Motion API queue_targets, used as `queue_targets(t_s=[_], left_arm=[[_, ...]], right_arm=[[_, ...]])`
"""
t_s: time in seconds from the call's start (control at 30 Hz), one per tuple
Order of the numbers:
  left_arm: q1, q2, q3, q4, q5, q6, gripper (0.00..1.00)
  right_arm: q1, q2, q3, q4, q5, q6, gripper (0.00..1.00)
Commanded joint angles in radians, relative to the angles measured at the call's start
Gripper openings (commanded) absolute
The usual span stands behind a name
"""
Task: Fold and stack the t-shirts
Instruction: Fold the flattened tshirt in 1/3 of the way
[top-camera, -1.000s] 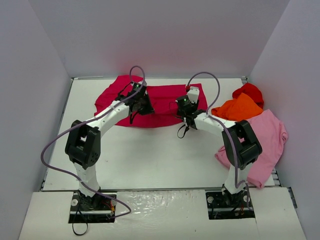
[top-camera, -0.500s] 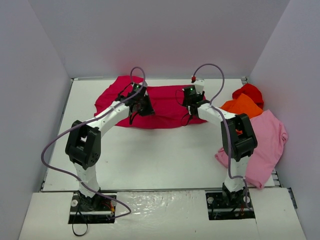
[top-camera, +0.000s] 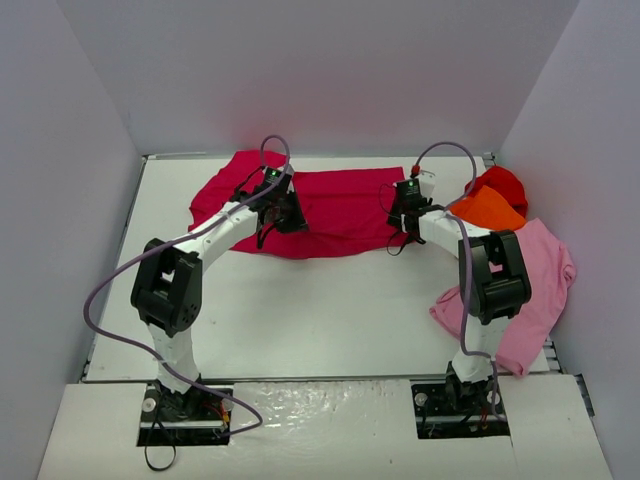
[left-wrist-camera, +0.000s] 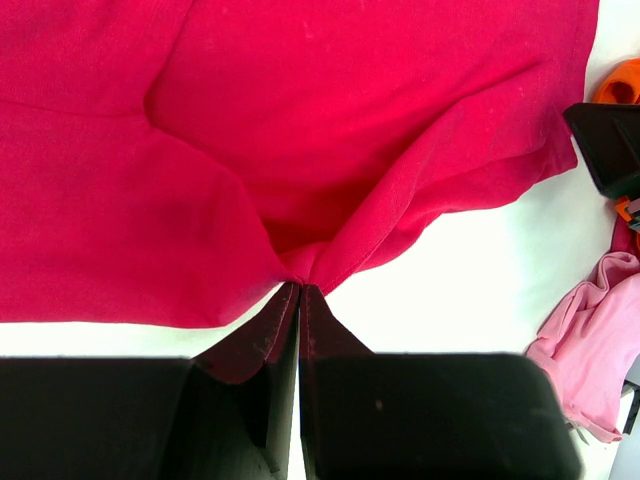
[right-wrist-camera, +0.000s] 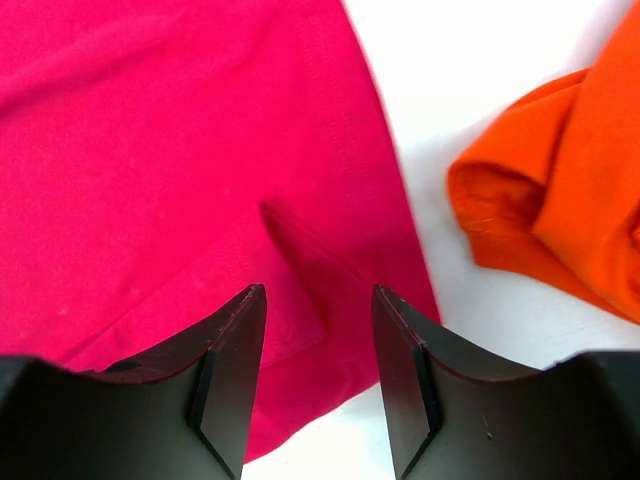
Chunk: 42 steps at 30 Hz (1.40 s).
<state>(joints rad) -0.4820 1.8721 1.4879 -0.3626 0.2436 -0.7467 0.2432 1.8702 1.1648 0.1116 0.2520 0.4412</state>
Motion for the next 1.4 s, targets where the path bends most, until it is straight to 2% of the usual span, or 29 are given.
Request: queue_targets(t_s=[0.0, 0.53, 0.67, 0.77, 0.87, 1.17, 1.37], left_arm=[[0.010, -0.029, 0.011, 0.037, 0.009, 0.008, 0.00], [0.010, -0.013, 0.012, 0.034, 0.016, 0.011, 0.00], [0.010, -0.014, 0.012, 0.031, 0.013, 0.015, 0.00], [0.010, -0.011, 0.012, 0.031, 0.016, 0.016, 0.00], [0.010, -0.007, 0.014, 0.034, 0.021, 0.010, 0.00], [0.010, -0.010, 0.011, 0.031, 0.029, 0.015, 0.00], [0.010, -0.043, -0.034, 0.037, 0.026, 0.015, 0.00]], right_arm=[[0.015, -0.001, 0.006, 0.019, -0.022, 0.005, 0.43], [0.015, 0.037, -0.010, 0.040, -0.043, 0.002, 0.40], [0.015, 0.037, -0.005, 0.040, -0.043, 0.001, 0.31], [0.016, 0.030, -0.009, 0.040, -0.043, 0.001, 0.13], [0.016, 0.030, -0.016, 0.040, -0.039, 0.002, 0.00], [0.022, -0.018, -0.010, 0.014, -0.046, 0.001, 0.00], [0.056, -0.170, -0.017, -0.095, -0.021, -0.020, 0.00]])
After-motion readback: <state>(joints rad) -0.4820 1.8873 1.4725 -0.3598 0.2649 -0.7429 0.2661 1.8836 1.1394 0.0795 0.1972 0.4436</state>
